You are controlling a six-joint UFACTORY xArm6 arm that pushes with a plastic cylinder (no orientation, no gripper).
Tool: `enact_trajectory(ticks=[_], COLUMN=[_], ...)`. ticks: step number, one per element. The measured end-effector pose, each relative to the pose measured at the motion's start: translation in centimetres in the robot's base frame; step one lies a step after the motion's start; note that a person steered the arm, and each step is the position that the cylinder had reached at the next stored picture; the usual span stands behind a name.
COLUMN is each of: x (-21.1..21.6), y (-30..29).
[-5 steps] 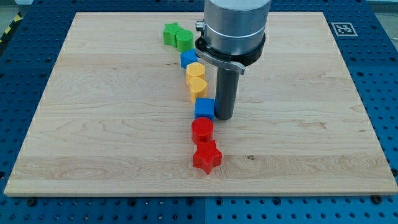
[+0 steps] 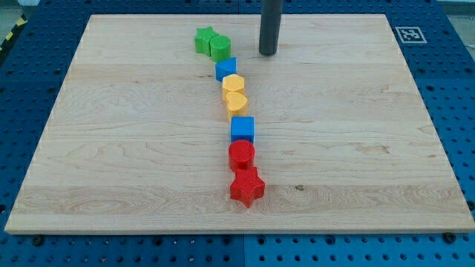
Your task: Push the green star to the top of the green circle
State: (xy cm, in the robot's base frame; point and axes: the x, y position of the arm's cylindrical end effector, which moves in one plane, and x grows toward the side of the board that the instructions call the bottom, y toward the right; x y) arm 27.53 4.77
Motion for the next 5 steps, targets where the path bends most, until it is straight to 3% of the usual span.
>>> enact_trajectory(ticks=[1, 2, 4, 5], x=[-6.5, -8.2, -6.7, -3.7], y=[-2.9, -8.4, -18.1, -18.1])
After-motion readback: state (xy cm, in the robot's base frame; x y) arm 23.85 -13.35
